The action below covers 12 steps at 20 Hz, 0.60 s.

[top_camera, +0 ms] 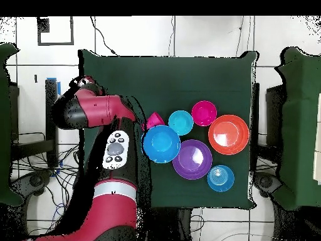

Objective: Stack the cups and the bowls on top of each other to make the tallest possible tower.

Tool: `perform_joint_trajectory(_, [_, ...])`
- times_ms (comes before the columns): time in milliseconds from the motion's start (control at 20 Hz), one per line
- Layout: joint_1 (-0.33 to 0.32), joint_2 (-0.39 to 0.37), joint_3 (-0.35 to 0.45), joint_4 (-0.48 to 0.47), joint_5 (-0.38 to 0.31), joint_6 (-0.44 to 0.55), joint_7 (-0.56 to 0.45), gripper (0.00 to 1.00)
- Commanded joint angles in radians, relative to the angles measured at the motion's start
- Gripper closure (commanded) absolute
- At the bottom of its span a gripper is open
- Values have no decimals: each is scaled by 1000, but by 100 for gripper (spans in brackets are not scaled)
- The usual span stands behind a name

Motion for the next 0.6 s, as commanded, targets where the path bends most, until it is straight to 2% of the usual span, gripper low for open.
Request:
perform_joint_trajectory(50, [26,40,-3,-57,33,95,80,0])
perform_joint_trajectory(600, [67,61,-74,-98,68,172,88,0])
